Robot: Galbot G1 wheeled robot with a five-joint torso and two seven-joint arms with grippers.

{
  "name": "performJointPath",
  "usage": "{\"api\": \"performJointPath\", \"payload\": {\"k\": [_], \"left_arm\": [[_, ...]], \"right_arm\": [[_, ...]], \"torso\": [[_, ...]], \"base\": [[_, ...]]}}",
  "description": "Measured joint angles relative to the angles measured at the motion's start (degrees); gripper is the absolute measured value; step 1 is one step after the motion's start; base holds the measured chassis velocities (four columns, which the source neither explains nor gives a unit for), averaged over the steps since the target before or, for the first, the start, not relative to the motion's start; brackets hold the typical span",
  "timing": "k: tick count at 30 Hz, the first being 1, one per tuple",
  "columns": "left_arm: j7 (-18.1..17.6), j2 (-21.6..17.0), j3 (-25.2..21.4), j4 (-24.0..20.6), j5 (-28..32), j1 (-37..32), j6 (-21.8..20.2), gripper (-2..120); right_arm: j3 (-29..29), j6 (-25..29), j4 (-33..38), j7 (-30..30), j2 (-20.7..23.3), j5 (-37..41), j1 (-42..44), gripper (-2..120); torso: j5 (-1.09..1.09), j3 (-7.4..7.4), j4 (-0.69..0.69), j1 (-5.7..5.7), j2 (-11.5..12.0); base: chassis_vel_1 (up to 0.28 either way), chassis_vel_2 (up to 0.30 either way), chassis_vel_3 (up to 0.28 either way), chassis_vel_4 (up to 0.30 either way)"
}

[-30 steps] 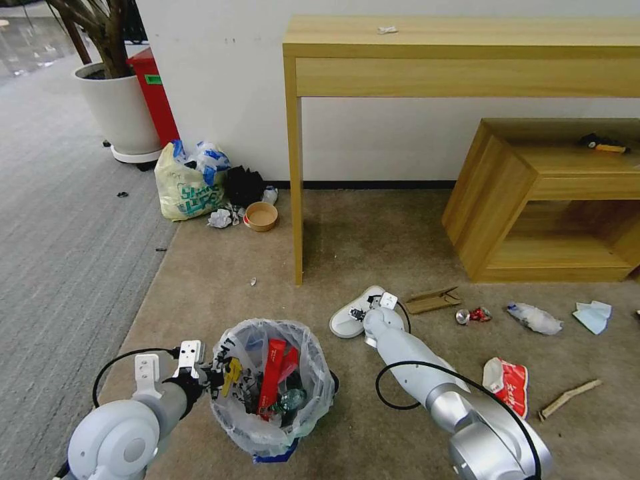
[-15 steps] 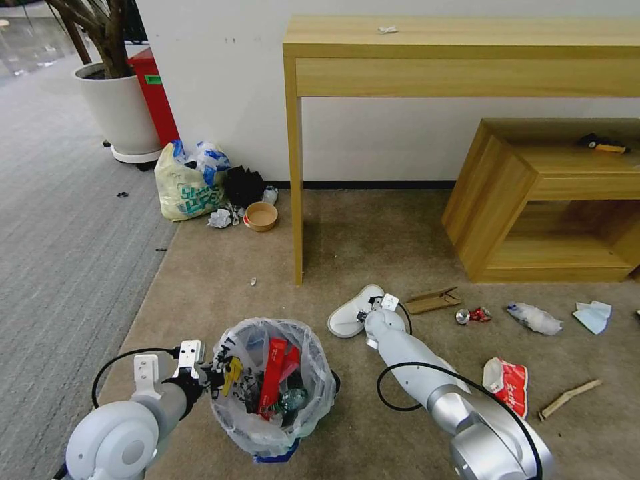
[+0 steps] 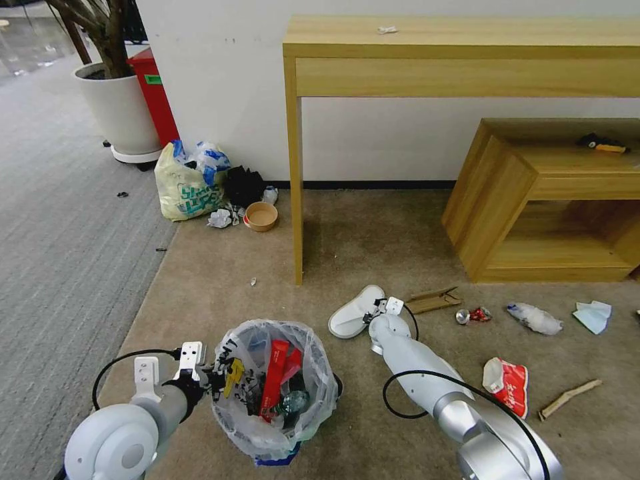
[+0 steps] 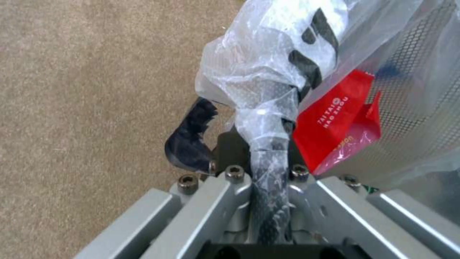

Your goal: Pick up the trash bin and place the garbage on the floor into it.

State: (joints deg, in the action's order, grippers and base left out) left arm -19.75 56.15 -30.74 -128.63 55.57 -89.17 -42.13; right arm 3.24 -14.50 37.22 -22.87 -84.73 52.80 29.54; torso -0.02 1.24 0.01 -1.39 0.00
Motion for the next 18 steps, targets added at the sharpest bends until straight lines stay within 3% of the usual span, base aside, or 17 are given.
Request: {"api": "performJointPath", "payload": {"k": [11, 18], "left_arm": [[0.0, -0.1, -0.4, -0.5, -0.1, -0.5, 0.0, 0], [0.0, 0.2, -0.4, -0.2, -0.3, -0.6, 0.0, 0]], "right_arm": [[0.0, -2.3, 2.6, -0.9, -0.1, -0.9, 1.1, 0], [0.4, -4.9, 6.6, -1.2, 0.0, -3.9, 3.3, 24]], "torso": [[-0.01, 0.00, -0.01, 0.00, 0.0], [-0.01, 0.00, 0.00, 0.00, 0.0]], "base": [[0.000, 0.000, 0.000, 0.000], [0.000, 0.000, 0.000, 0.000]]}}
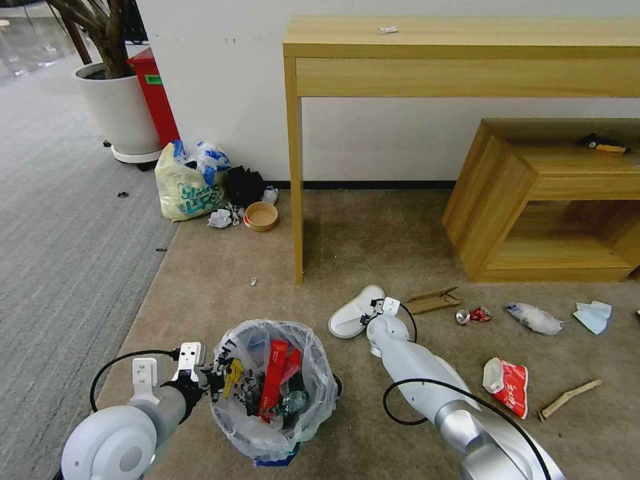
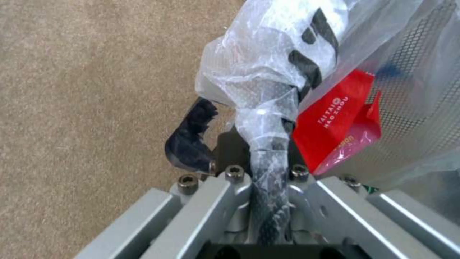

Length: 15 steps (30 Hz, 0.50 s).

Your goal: Pick up the trash bin and place the garbage on the floor into it.

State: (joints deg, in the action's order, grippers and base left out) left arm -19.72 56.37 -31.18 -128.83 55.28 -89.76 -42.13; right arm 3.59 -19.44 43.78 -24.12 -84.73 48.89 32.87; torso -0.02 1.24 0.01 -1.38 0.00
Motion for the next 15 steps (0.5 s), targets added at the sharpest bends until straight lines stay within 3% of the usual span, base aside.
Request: {"api": "performJointPath", "payload": {"k": [8, 15], "left_arm": [[0.2, 0.0, 0.5, 0.8, 0.1, 0.8, 0.0, 0], [0.3, -0.1, 0.4, 0.9, 0.1, 0.7, 0.0, 0]], "right_arm": [[-0.3, -3.6, 7.6, -6.5, -1.6, 6.0, 2.5, 57], [-0.3, -3.8, 6.0, -11.4, -4.8, 9.4, 2.0, 82]], "torso": [[-0.01, 0.00, 0.00, 0.00, 0.0], [0.00, 0.00, -0.01, 0.00, 0.0]], "base": [[0.000, 0.000, 0.000, 0.000], [0.000, 0.000, 0.000, 0.000]]}}
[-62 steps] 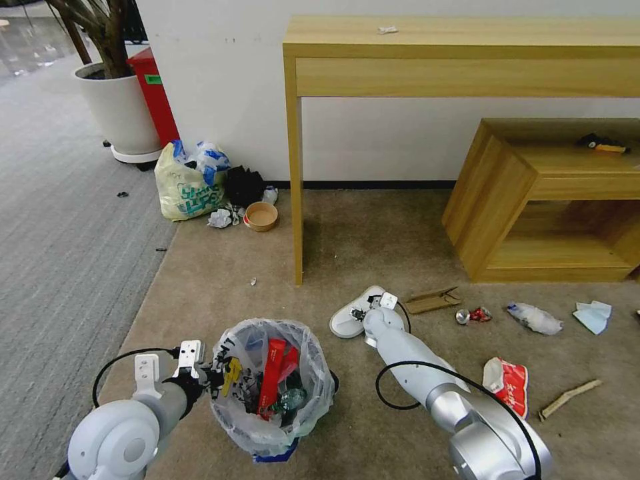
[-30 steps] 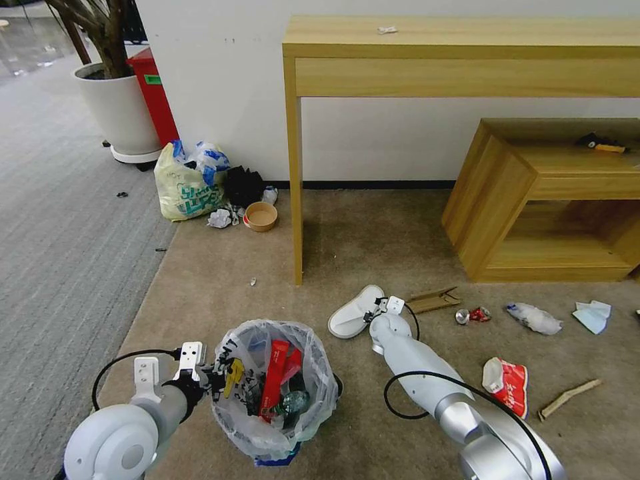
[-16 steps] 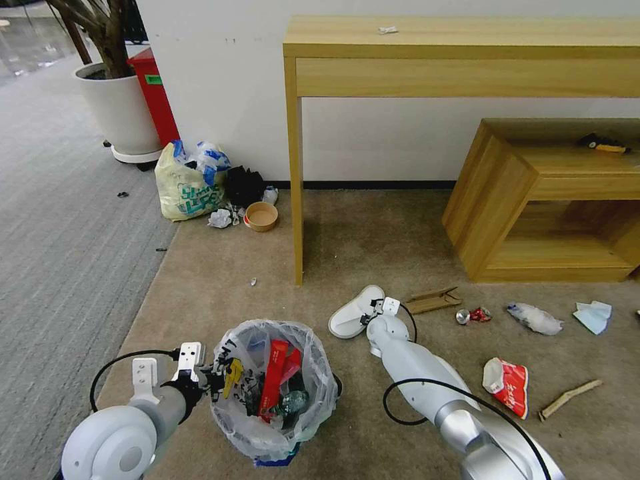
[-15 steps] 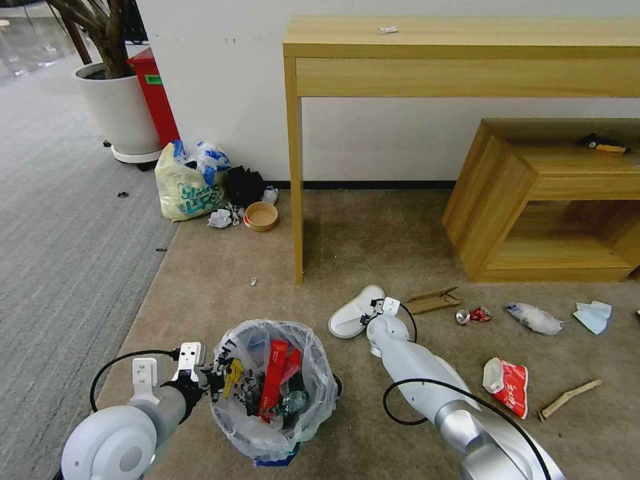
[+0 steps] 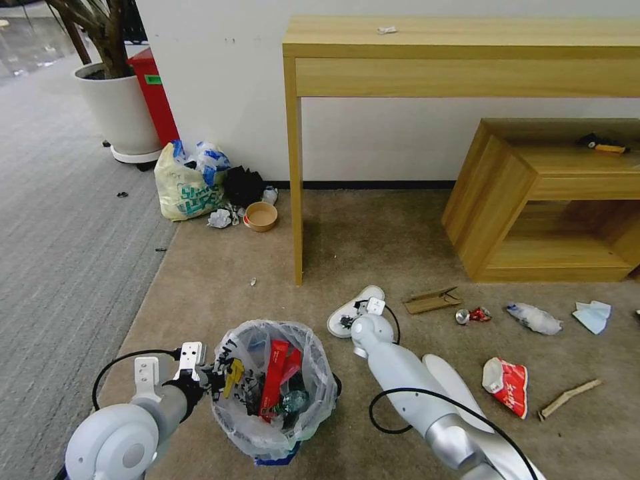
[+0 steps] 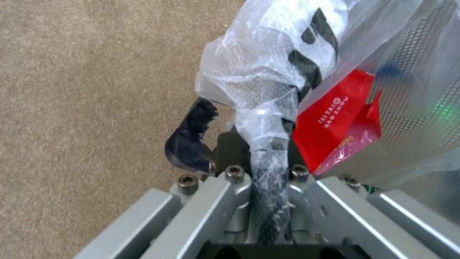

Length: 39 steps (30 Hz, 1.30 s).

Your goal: Pick up the trash bin and place the garbage on the floor into it.

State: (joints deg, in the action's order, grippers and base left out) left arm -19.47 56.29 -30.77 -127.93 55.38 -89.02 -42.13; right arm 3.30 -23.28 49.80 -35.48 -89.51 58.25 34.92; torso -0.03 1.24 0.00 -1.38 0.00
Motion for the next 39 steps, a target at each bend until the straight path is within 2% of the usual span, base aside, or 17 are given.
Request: {"api": "performJointPath", "payload": {"k": [2, 5, 10, 19, 21, 24, 26, 27, 29, 30, 32, 33, 39], "left_arm": [[0.0, 0.0, -0.1, 0.0, 0.0, 0.0, 0.0, 0], [0.1, -0.1, -0.1, 0.0, 0.0, -0.1, 0.0, 0], [0.3, 0.0, -0.2, 0.0, 0.0, -0.1, 0.0, 0], [0.7, -0.4, 0.3, 0.5, 0.1, 0.9, 0.0, 0], [0.7, -0.4, 0.3, 0.5, 0.1, 1.0, 0.0, 0], [1.3, -0.4, 0.3, 0.8, 0.1, 0.9, 0.0, 0], [1.5, -0.4, 0.3, 0.9, 0.0, 0.9, 0.0, 0], [1.7, -0.3, 0.3, 1.0, 0.0, 1.0, 0.0, 0], [2.0, -0.3, 0.3, 1.1, 0.0, 1.1, 0.0, 0], [2.2, -0.3, 0.3, 1.2, 0.0, 1.3, 0.0, 0], [2.7, -0.3, 0.3, 1.3, -0.1, 1.3, 0.0, 0], [2.7, -0.3, 0.3, 1.3, -0.1, 1.3, 0.0, 0], [4.0, -0.4, 0.2, 1.3, -0.8, 1.3, 0.0, 0]], "right_arm": [[0.0, 0.0, -0.3, -0.6, -0.3, 0.3, -0.2, 86], [0.2, 0.1, -2.6, -1.3, -0.8, 1.0, -1.3, 98], [0.2, 0.6, -5.0, 0.4, 0.0, 1.7, -2.5, 100], [-0.1, 5.2, -10.3, 12.1, 1.9, -3.8, -2.8, 100], [-0.1, 5.8, -10.9, 13.1, 2.0, -4.3, -2.9, 100], [-0.2, 7.2, -11.4, 16.8, 2.8, -7.1, -2.7, 87], [-0.2, 7.6, -11.5, 18.0, 3.0, -8.3, -2.5, 84], [-0.1, 8.2, -11.5, 19.6, 3.1, -10.0, -2.4, 78], [-0.2, 8.4, -11.6, 20.3, 3.2, -10.8, -2.3, 74], [-0.2, 8.6, -11.7, 21.0, 3.2, -11.3, -2.2, 68], [-0.2, 8.7, -12.0, 21.4, 3.0, -11.5, -2.2, 58], [-0.2, 8.7, -12.0, 21.4, 3.0, -11.5, -2.2, 58], [-0.2, 8.8, -12.0, 21.6, 3.1, -11.6, -2.3, 34]], "torso": [[0.00, 0.00, -0.01, 0.00, 0.0], [0.00, 0.00, 0.01, 0.00, 0.0], [0.00, 0.00, 0.01, 0.00, 0.0], [0.01, 0.00, 0.01, 0.00, 0.0], [0.01, 0.00, 0.02, 0.00, 0.0], [0.01, 0.00, 0.01, 0.00, 0.0], [0.01, 0.00, 0.03, 0.00, 0.0], [0.01, 0.00, 0.02, 0.00, 0.0], [0.01, 0.00, 0.02, 0.00, 0.0], [0.01, 0.00, 0.02, 0.00, 0.0], [0.00, 0.00, 0.01, 0.00, 0.0], [0.00, 0.00, 0.01, 0.00, 0.0], [0.00, 0.00, 0.01, 0.00, 0.0]], "base": [[0.000, 0.000, 0.000, 0.000], [0.000, 0.000, 0.000, 0.000], [0.000, 0.000, 0.000, 0.000], [0.000, 0.000, 0.000, 0.000], [0.000, 0.000, 0.000, 0.000], [0.000, 0.000, 0.000, 0.000], [0.000, 0.000, 0.000, 0.000], [0.000, 0.000, 0.000, 0.000], [0.000, 0.000, 0.000, 0.000], [0.000, 0.000, 0.000, 0.000], [0.000, 0.000, 0.000, 0.000], [0.000, 0.000, 0.000, 0.000], [0.000, 0.000, 0.000, 0.000]]}}
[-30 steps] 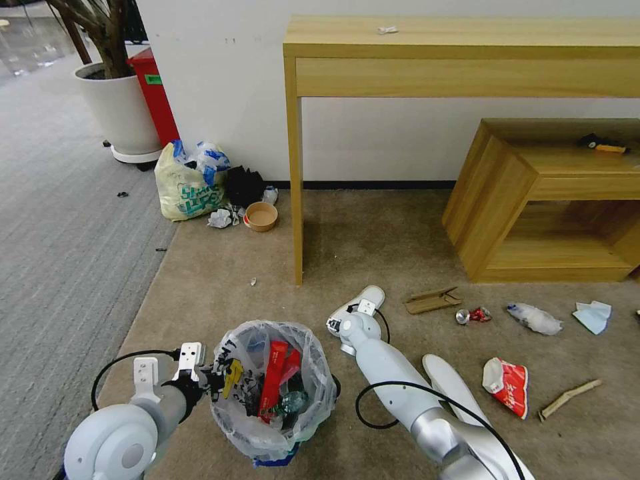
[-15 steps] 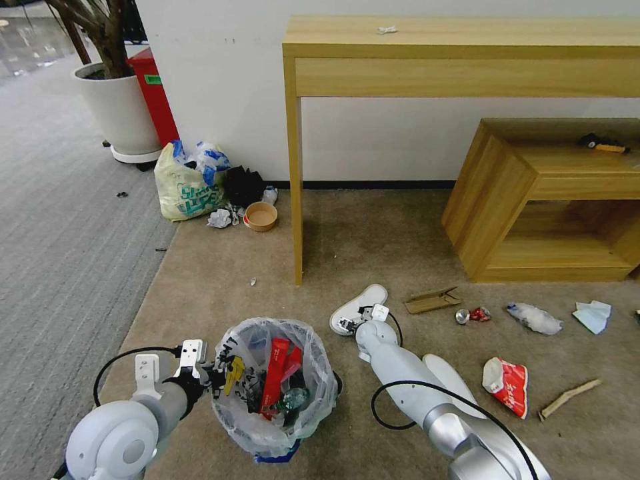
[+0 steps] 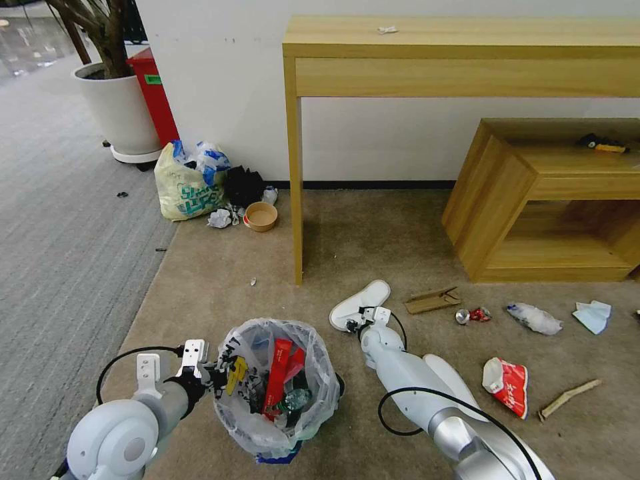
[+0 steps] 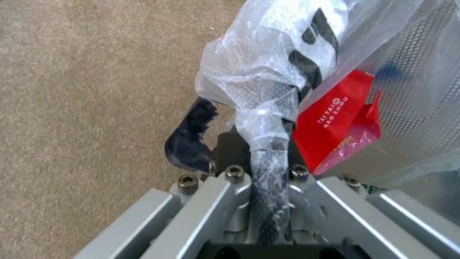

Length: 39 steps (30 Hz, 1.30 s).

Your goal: Pick up the trash bin and place the garbage on the floor into it.

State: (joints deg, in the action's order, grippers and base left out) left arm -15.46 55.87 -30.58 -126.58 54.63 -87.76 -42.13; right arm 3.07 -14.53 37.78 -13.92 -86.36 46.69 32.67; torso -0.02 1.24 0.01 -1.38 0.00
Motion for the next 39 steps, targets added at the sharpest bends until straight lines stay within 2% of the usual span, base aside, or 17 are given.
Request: {"api": "performJointPath", "payload": {"k": [2, 5, 6, 9, 17, 25, 28, 32, 33, 36, 37, 39], "left_arm": [[0.1, 0.0, 0.0, 0.0, 0.0, 0.0, 0.0, 0], [0.4, -0.2, -0.1, -0.1, -0.1, 0.0, 0.0, 0], [0.4, -0.2, -0.1, -0.1, -0.1, 0.0, 0.0, 0], [0.7, -0.3, -0.1, -0.4, -0.3, -0.2, 0.0, 0], [1.2, -0.2, -0.3, -1.4, -0.9, -1.1, 0.0, 0], [1.5, 0.0, -0.7, -2.7, -2.0, -2.2, 0.0, 0], [1.5, 0.1, -0.9, -3.2, -2.4, -2.6, 0.0, 0], [1.2, 0.3, -1.3, -4.4, -2.9, -3.6, 0.0, 0], [1.2, 0.3, -1.3, -4.4, -2.9, -3.6, 0.0, 0], [0.4, 0.6, -1.3, -5.4, -3.2, -4.0, 0.0, 0], [0.4, 0.6, -1.3, -5.4, -3.2, -4.0, 0.0, 0], [-1.2, 0.8, -1.3, -6.1, -3.1, -4.4, 0.0, 0]], "right_arm": [[0.0, 0.0, 0.0, 0.0, 0.0, 0.0, 0.0, 30], [0.0, 0.7, 0.2, -0.1, 0.4, -1.0, 0.1, 15], [0.0, 0.7, 0.2, -0.1, 0.4, -1.0, 0.1, 15], [0.0, 2.0, 1.0, 0.1, 0.8, -3.8, 0.8, 0], [0.1, 5.5, 2.4, 1.6, 1.6, -9.2, 2.0, 0], [0.5, 8.8, 7.6, 1.8, 3.9, -15.2, 4.6, 0], [0.7, 9.1, 11.0, 1.6, 5.0, -15.6, 5.7, 0], [2.4, 7.5, 23.1, 0.6, 8.4, -15.5, 10.8, 0], [2.4, 7.5, 23.1, 0.6, 8.4, -15.5, 10.8, 0], [5.2, 5.0, 35.1, 0.4, 10.9, -16.3, 16.2, 0], [5.2, 5.0, 35.1, 0.4, 10.9, -16.3, 16.2, 0], [6.5, 3.7, 43.2, 0.3, 13.4, -16.1, 19.9, 0]], "torso": [[0.00, 0.00, 0.00, 0.00, 0.0], [0.00, 0.00, 0.00, 0.00, 0.0], [0.00, 0.00, 0.00, 0.00, 0.0], [0.01, 0.00, 0.00, 0.00, 0.0], [0.00, 0.00, 0.00, 0.00, 0.0], [0.00, 0.00, 0.00, 0.00, 0.0], [0.01, 0.00, 0.00, 0.00, 0.0], [0.01, 0.00, 0.00, 0.00, 0.0], [0.01, 0.00, 0.00, 0.00, 0.0], [0.01, 0.00, 0.00, 0.00, 0.0], [0.01, 0.00, 0.00, 0.00, 0.0], [0.01, -0.01, 0.00, 0.00, 0.0]], "base": [[0.000, 0.000, 0.000, 0.000], [0.000, 0.000, 0.000, 0.000], [0.000, 0.000, 0.000, 0.000], [0.000, 0.000, 0.000, 0.000], [0.000, 0.000, 0.000, 0.000], [0.000, 0.000, 0.000, 0.000], [0.000, 0.000, 0.000, 0.000], [0.000, 0.000, 0.000, 0.000], [0.000, 0.000, 0.000, 0.000], [0.000, 0.000, 0.000, 0.000], [0.000, 0.000, 0.000, 0.000], [0.000, 0.000, 0.000, 0.000]]}}
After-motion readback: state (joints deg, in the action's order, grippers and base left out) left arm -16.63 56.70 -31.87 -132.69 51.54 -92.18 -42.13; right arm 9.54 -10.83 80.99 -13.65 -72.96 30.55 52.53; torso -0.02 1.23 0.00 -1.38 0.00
